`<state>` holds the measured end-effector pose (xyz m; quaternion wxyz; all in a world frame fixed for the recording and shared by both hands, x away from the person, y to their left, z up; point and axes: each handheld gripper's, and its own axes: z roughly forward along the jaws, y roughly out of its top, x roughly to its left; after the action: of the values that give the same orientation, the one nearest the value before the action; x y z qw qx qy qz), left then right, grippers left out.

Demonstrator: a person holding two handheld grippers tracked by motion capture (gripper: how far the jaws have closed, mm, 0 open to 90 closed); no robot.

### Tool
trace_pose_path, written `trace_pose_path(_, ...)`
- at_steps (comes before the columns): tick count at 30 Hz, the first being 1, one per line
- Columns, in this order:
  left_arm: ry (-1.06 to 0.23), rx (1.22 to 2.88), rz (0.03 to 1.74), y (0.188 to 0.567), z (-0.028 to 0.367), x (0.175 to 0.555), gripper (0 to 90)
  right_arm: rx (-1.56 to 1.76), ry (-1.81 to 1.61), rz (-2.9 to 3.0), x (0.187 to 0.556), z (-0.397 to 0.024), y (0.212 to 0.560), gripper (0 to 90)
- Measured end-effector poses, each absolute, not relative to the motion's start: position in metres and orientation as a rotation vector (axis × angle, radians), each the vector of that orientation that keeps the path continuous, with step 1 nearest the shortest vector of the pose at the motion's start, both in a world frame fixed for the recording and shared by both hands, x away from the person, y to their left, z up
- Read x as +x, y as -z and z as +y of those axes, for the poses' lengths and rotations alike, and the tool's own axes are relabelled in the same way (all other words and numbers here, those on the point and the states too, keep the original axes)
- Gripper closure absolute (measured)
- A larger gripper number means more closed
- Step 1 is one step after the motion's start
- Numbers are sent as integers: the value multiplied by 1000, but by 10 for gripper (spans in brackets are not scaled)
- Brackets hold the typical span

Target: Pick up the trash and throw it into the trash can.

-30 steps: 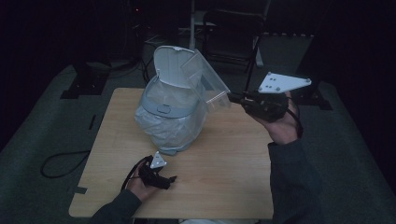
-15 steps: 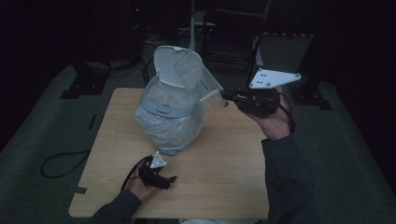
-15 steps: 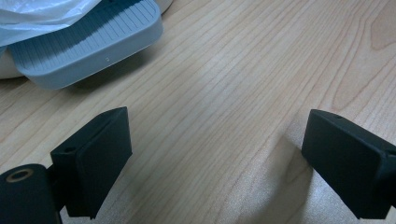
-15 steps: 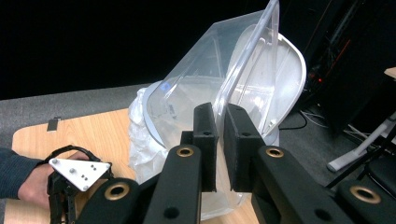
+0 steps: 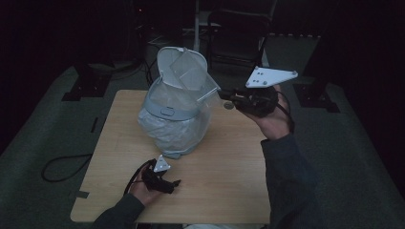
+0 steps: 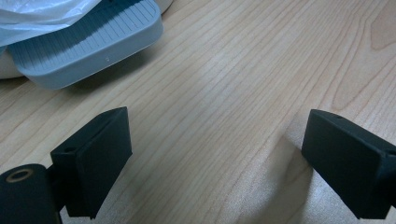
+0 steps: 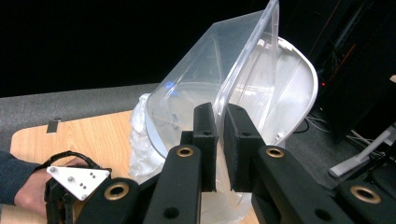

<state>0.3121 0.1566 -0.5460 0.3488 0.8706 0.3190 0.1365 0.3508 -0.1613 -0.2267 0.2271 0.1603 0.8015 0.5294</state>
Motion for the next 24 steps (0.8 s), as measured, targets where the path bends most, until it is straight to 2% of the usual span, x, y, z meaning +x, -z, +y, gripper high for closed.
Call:
trace_pose_path(12,-354,2255,827,546,157,312,93,421,-1457,2211,368,-135,219,835)
trace_pose_path(13,-355,2256,828,546,157,312,93,429,-1451,2206,372,-131,219,818)
trace_pose_path(14,-355,2260,826,546,157,312,93,455,-1422,2194,375,-127,220,713)
trace_pose_path(15,-355,2260,826,546,157,312,93,490,-1398,2184,379,-124,220,656)
trace_pose_path(21,-354,2258,826,546,157,312,93,553,-1390,2157,384,-129,230,595)
trace_pose_path(24,-352,2257,825,546,157,312,92,572,-1368,2168,385,-134,239,593)
